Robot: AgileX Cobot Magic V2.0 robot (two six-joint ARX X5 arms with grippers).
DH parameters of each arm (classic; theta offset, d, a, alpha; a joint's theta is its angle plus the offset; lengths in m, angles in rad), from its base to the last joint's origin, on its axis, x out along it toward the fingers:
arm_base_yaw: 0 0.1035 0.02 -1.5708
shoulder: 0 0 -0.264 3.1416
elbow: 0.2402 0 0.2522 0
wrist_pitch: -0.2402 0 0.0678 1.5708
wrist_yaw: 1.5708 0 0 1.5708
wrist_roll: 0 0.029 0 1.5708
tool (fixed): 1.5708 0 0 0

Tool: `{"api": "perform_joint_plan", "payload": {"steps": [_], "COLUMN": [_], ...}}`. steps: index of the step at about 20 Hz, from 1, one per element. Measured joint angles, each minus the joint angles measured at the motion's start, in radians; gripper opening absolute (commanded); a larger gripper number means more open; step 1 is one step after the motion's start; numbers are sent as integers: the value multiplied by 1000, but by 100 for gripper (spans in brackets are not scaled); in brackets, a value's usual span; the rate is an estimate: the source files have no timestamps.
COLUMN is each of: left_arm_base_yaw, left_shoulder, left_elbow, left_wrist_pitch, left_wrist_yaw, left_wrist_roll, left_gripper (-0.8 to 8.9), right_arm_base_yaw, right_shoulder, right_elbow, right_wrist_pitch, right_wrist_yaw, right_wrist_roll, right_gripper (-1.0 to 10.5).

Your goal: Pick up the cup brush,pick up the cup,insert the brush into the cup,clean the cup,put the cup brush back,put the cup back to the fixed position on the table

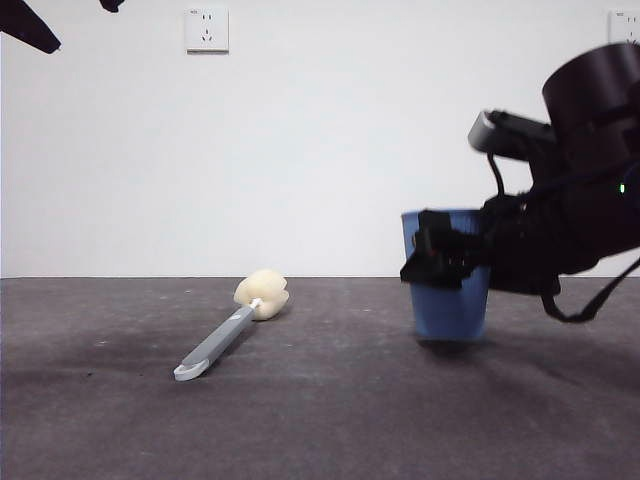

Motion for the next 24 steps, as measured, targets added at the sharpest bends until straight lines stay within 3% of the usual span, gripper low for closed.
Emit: {"api": "perform_joint_plan", "payload": {"steps": [6, 8, 10, 13, 19, 24], "left_arm_base_yaw": [0, 0, 0, 0, 0, 0], "left_shoulder": [0, 0, 0, 0, 0, 0], "left_elbow": [0, 0, 0, 0, 0, 0], "left_wrist_pitch": [0, 0, -1, -3, -28, -30], "left_wrist_yaw": [0, 0, 0, 0, 0, -1], "left_wrist_roll": [0, 0, 0, 0, 0, 0], "left_gripper": [318, 318, 318, 318, 318, 318], "right_arm_base_yaw": [0, 0, 0, 0, 0, 2], "right_shoulder": [42, 41, 37, 32, 49, -4], "right_elbow": [0, 2, 7, 11, 0, 0], "right_wrist_pitch": [37, 23, 1, -16, -90, -143], "right_wrist_yaw": [0, 0, 0, 0, 0, 0], "right_wrist_roll": [-10, -9, -8, -8, -6, -5], "right_gripper": [-1, 123, 320, 454, 546, 546]}}
